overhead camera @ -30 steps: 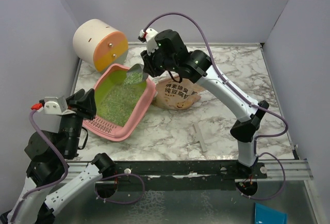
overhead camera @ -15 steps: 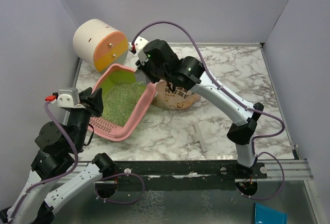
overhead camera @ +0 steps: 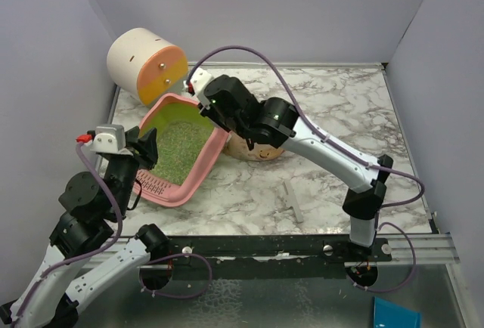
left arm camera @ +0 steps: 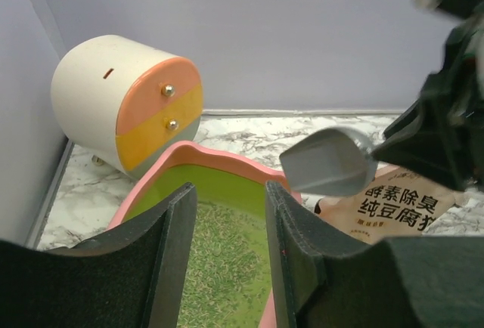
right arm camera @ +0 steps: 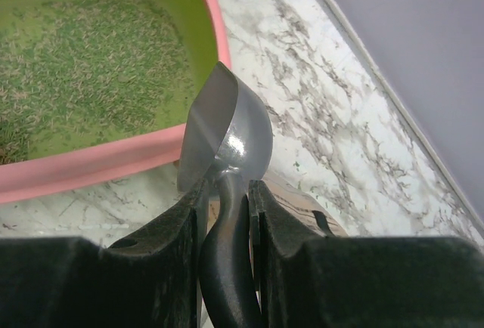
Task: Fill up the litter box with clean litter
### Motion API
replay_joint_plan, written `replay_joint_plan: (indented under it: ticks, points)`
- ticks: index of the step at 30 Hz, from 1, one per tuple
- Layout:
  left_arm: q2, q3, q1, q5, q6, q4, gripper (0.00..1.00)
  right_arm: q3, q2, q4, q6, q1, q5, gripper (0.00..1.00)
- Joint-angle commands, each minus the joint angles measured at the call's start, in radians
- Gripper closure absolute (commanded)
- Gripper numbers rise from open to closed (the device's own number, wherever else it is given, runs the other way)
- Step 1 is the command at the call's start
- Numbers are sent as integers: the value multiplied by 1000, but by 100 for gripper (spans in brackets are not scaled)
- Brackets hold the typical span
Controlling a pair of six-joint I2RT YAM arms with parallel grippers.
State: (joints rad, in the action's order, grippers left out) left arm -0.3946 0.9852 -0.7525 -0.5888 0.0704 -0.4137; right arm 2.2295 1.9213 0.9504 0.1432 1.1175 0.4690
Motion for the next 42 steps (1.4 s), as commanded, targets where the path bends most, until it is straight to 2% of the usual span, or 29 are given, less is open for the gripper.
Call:
replay_joint_plan:
  ticks: [1,5,8,12,18,24,28,30,35,39,42]
  points:
    - [-56,1,0,62,-16,23,53,-8,-201,-120,22,-12,124,99]
    - [-153,4,-1,149,-28,74,46,-94,-356,-118,22,-72,238,99]
    - [-258,20,-1,237,-53,118,39,-221,-510,-121,-7,-159,253,99]
    - [-474,113,0,383,-118,116,31,-348,-670,-70,-65,-250,299,99]
    - [-803,291,14,575,-222,49,26,-489,-824,130,-274,-272,280,99]
    - [-945,364,119,814,-268,55,25,-569,-940,228,-400,-272,207,99]
    - [-981,377,229,988,-237,63,27,-549,-944,274,-424,-272,149,99]
    - [-992,395,248,1037,-231,63,29,-538,-923,275,-419,-273,112,99]
    - [-996,407,249,1108,-221,66,31,-470,-815,225,-362,-272,85,99]
    - [-972,397,249,1132,-211,78,31,-332,-689,159,-281,-286,103,99]
    - [-959,397,249,1134,-211,79,31,-205,-583,116,-215,-379,37,99]
